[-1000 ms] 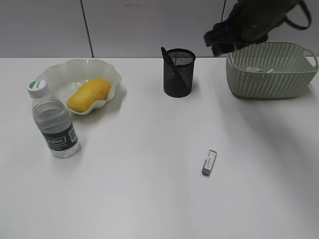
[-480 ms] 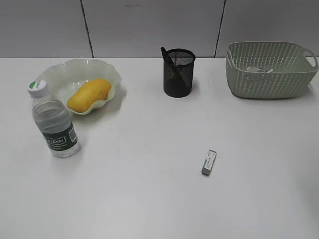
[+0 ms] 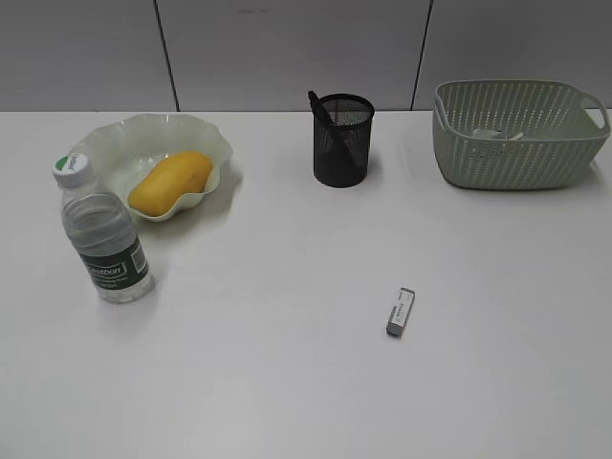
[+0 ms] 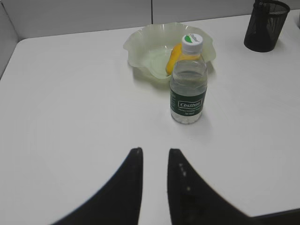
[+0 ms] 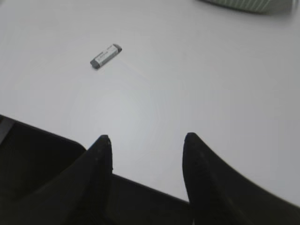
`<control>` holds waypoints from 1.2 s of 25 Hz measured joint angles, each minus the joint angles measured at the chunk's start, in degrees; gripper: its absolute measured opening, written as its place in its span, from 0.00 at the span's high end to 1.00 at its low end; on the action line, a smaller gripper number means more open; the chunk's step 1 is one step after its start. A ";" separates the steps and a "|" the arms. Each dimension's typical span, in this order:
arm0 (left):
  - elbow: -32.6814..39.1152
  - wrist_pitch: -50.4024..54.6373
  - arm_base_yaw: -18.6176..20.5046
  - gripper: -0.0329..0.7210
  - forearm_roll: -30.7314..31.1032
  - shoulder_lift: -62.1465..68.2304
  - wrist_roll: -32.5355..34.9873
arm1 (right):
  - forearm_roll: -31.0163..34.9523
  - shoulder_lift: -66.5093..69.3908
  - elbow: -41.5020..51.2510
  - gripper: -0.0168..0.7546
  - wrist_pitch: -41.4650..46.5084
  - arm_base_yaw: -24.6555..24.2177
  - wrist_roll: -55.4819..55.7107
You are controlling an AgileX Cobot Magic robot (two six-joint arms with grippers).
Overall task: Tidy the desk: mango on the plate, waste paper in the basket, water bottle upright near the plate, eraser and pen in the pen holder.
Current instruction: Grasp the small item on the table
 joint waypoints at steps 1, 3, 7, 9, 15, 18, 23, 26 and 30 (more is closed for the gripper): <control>0.00 -0.01 0.00 0.78 0.00 0.00 0.00 | 0.00 -3.05 0.90 0.47 0.00 0.00 0.00; 0.00 -0.06 0.00 0.78 0.14 0.91 0.12 | 0.00 -9.22 2.09 0.47 -0.72 0.00 -0.06; -1.22 -2.08 0.00 0.76 0.33 7.49 1.84 | -0.58 -13.52 2.81 0.48 -1.70 0.00 -0.06; -2.68 -4.61 0.00 0.74 -0.38 12.88 2.24 | -0.71 -13.58 3.05 0.48 -1.83 0.00 -0.06; -11.62 -11.62 -0.05 0.54 -13.89 36.04 12.01 | -0.85 -13.58 3.12 0.50 -1.83 0.00 -0.06; -17.92 -12.64 -0.86 0.53 -20.21 49.49 16.31 | -0.87 -13.58 3.12 0.52 -1.83 0.00 -0.06; -26.56 -16.54 -14.43 0.55 -19.24 65.87 15.75 | -0.91 -13.58 3.12 0.55 -1.83 0.00 -0.06; -30.82 -19.92 -26.86 0.56 -9.11 77.91 4.36 | -0.91 -13.58 3.12 0.55 -1.83 0.00 -0.06; -37.54 -20.25 -35.59 0.47 -1.63 95.60 -6.33 | -0.91 -13.58 3.12 0.55 -1.83 0.00 -0.06</control>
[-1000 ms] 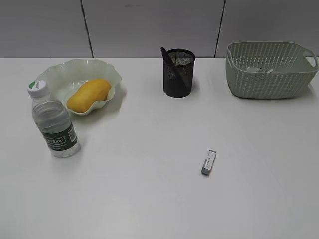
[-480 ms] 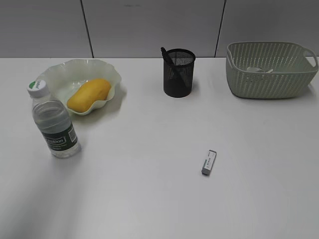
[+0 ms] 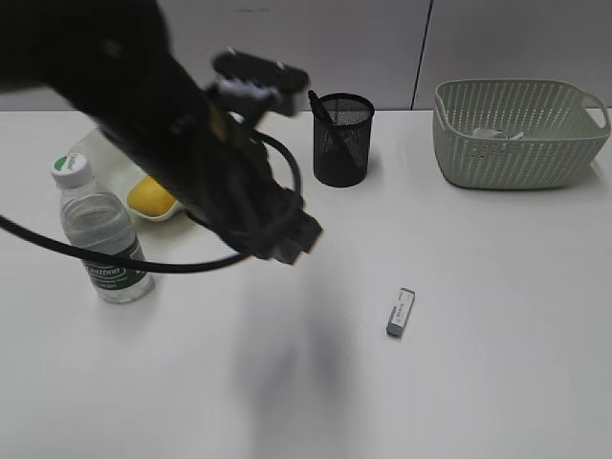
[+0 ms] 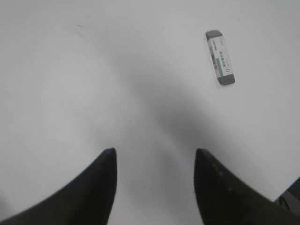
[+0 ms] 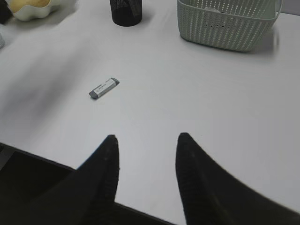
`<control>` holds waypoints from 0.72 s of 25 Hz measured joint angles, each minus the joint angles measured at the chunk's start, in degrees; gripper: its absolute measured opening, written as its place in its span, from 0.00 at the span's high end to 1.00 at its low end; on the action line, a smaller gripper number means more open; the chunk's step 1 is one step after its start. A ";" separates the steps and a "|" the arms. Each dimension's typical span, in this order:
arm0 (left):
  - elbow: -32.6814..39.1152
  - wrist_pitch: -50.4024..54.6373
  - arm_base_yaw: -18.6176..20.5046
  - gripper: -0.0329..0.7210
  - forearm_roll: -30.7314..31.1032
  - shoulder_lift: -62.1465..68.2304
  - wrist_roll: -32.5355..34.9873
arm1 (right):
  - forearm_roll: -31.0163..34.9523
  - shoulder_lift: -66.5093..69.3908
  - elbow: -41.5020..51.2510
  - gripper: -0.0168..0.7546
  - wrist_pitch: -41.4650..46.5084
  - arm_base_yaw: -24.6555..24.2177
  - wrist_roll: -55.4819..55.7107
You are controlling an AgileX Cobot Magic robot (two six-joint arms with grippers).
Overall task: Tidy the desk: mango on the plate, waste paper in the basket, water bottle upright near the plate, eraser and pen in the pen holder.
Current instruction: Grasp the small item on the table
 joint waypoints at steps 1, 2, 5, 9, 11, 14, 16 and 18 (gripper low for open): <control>-1.48 0.00 -1.06 0.43 -0.13 3.87 -0.67 | -0.03 0.00 0.00 0.55 0.00 0.00 0.00; -3.33 0.06 -1.89 0.38 -0.42 7.30 -1.28 | -0.03 0.00 0.00 0.55 0.00 0.00 0.00; -8.90 -0.13 -3.55 0.31 -2.02 14.55 -1.97 | -0.03 0.00 0.00 0.55 0.00 0.00 0.00; -17.93 -0.41 -6.11 0.29 -4.11 21.42 -3.50 | -0.03 0.00 0.00 0.55 0.00 0.00 0.00; -22.59 -0.51 -7.28 0.30 -4.16 24.36 -5.22 | -0.03 0.00 0.00 0.55 0.00 0.00 0.00; -28.06 0.06 -8.57 0.35 -2.51 28.76 -7.42 | -0.03 0.00 0.00 0.55 0.00 0.00 0.00; -30.65 0.80 -9.54 0.38 0.73 31.39 -9.26 | -0.03 0.00 0.00 0.55 0.00 0.00 0.00; -32.25 1.28 -10.61 0.39 4.22 33.20 -11.47 | -0.03 0.00 0.00 0.55 0.00 0.00 0.00</control>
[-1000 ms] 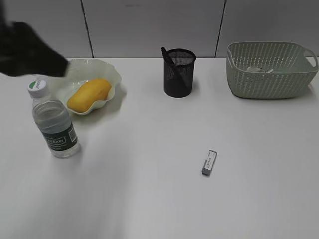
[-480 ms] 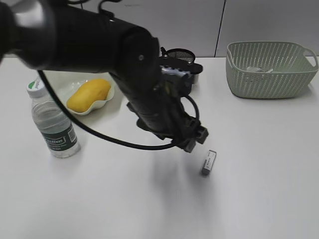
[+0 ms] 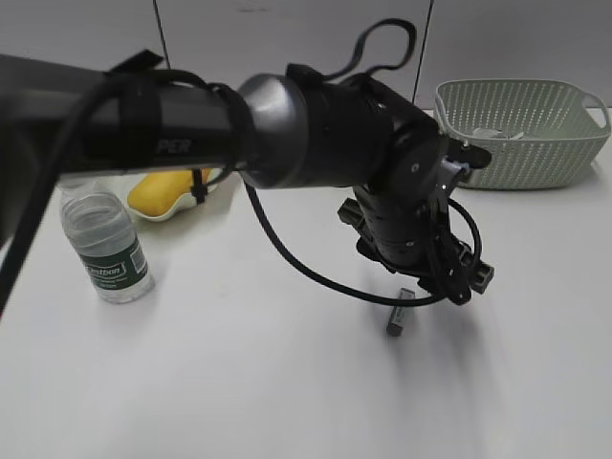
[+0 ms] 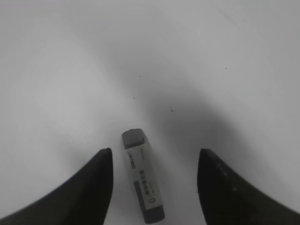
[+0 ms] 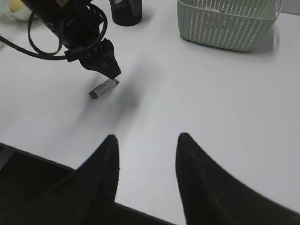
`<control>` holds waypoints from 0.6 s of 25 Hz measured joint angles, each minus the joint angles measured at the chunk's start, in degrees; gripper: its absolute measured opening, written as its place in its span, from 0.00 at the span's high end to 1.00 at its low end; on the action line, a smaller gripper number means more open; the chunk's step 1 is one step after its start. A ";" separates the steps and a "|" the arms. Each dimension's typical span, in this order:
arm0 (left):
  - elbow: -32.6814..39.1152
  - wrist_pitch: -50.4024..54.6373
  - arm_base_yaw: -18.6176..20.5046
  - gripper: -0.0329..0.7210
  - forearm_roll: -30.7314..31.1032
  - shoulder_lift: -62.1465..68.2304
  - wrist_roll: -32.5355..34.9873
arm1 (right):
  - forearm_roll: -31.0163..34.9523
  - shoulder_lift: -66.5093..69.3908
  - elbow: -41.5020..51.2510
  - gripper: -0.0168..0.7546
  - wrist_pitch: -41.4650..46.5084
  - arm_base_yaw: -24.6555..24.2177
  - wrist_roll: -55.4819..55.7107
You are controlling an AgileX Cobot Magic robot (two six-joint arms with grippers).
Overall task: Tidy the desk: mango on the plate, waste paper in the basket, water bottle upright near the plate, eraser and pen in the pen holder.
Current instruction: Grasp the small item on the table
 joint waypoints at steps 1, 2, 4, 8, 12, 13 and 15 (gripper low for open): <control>-0.33 0.48 -0.61 0.39 2.27 0.77 -1.05 | 0.00 0.00 0.00 0.55 0.00 0.00 0.00; -0.46 0.89 -1.15 0.39 4.32 1.44 -2.43 | 0.00 0.00 0.00 0.55 0.00 0.00 0.00; -0.58 1.55 -1.65 0.40 6.75 2.65 -4.16 | 0.00 0.00 0.00 0.55 0.00 0.00 0.00; -0.76 2.02 -1.76 0.41 7.65 4.46 -5.49 | 0.00 0.00 0.00 0.55 0.00 0.00 0.00; -1.01 1.32 -1.76 0.42 7.70 5.12 -6.21 | 0.00 0.00 0.00 0.55 0.00 0.00 0.00; -1.01 1.26 -1.76 0.44 7.70 5.41 -6.27 | 0.00 0.00 0.00 0.55 0.00 0.00 0.00; -1.01 1.26 -1.76 0.46 7.58 6.08 -6.27 | 0.00 0.00 0.00 0.55 0.00 0.00 0.00</control>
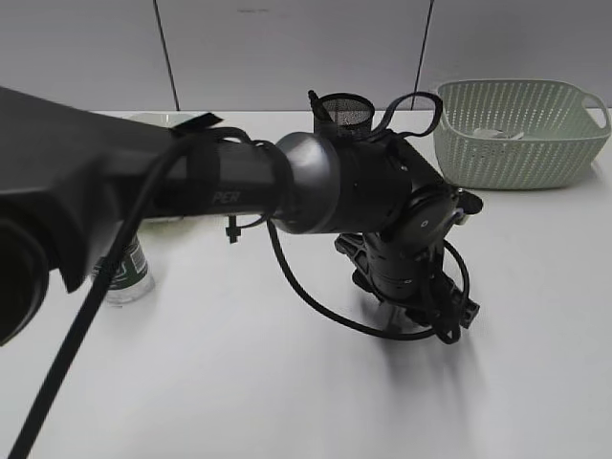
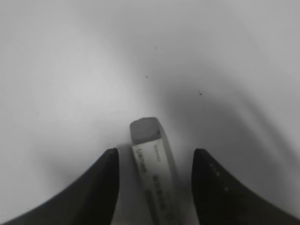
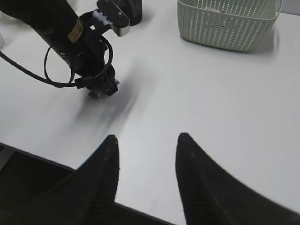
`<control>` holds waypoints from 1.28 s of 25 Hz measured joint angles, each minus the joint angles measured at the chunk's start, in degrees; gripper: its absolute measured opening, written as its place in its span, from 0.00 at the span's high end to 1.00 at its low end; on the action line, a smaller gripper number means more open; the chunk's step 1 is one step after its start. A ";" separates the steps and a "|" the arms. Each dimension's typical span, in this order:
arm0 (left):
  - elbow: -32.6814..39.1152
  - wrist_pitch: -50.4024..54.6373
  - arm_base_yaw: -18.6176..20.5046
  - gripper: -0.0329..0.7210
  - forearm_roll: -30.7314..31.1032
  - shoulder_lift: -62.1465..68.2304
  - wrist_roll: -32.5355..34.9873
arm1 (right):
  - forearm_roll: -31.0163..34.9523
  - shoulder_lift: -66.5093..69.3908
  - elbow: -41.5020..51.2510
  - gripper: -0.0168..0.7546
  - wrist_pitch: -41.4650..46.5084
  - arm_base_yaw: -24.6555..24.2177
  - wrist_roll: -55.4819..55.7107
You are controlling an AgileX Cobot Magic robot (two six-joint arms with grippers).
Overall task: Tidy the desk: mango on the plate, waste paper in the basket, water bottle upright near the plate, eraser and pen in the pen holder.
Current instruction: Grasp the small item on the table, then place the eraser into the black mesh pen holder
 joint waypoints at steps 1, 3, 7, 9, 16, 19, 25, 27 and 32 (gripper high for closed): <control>0.00 0.00 0.00 0.49 -0.13 0.39 -0.06 | 0.00 0.00 0.00 0.55 0.00 0.00 0.00; -0.05 0.00 0.00 0.54 -0.19 0.53 -0.06 | 0.00 0.00 0.00 0.55 0.00 0.00 0.00; -0.18 0.00 0.00 0.75 -0.09 0.64 -0.10 | 0.00 0.00 0.00 0.55 0.00 0.00 0.00; -0.23 0.00 0.00 0.77 0.62 0.33 -0.10 | 0.00 0.00 0.00 0.55 0.00 0.00 0.00; -0.04 -5.83 4.92 0.77 6.31 -9.93 -0.17 | 0.00 0.00 0.00 0.55 0.00 0.00 0.00; -0.04 -15.39 12.02 0.77 4.45 -14.30 0.82 | 0.00 0.00 0.00 0.55 0.00 0.00 0.00; -0.14 -38.19 19.02 0.77 0.25 -12.12 4.10 | 0.00 0.00 0.00 0.55 -0.02 0.00 0.00; -0.14 -45.88 18.96 0.77 1.34 -9.80 4.30 | 0.00 0.00 0.00 0.55 -0.02 0.00 0.00; -0.14 -56.88 19.07 0.77 3.45 -4.15 4.37 | 0.00 0.00 0.00 0.55 -0.02 0.00 0.00</control>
